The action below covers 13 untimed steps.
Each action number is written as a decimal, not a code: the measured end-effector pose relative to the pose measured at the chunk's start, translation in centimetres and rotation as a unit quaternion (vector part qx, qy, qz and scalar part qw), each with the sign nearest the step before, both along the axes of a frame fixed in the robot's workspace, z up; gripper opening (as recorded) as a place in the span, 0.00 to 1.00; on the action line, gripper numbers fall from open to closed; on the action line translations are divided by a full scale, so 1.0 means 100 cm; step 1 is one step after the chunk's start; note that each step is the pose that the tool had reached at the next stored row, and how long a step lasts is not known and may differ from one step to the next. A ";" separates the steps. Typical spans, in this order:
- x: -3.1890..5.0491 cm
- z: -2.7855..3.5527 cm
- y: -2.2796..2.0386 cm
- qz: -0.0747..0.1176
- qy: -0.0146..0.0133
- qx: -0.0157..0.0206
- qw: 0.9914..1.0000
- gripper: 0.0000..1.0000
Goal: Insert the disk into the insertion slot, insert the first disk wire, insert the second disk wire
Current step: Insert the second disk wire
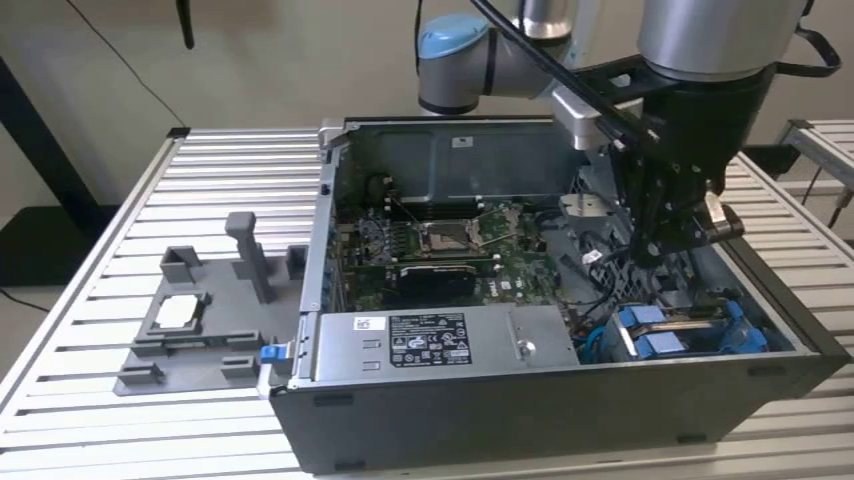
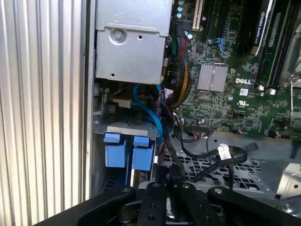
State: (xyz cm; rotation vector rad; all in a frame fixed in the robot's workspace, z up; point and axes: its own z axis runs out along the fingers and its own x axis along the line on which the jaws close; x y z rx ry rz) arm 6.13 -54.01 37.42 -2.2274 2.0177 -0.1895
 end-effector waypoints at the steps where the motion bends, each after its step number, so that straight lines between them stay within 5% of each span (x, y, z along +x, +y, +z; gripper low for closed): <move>1: 0.0001 0.0000 -0.0011 0.000 0.000 0.006 1.000 0.16; 4: 0.0044 0.0000 -0.0044 0.000 0.006 0.008 1.000 0.16; 13: 0.0217 -0.0001 -0.0150 0.000 0.039 0.008 0.999 0.16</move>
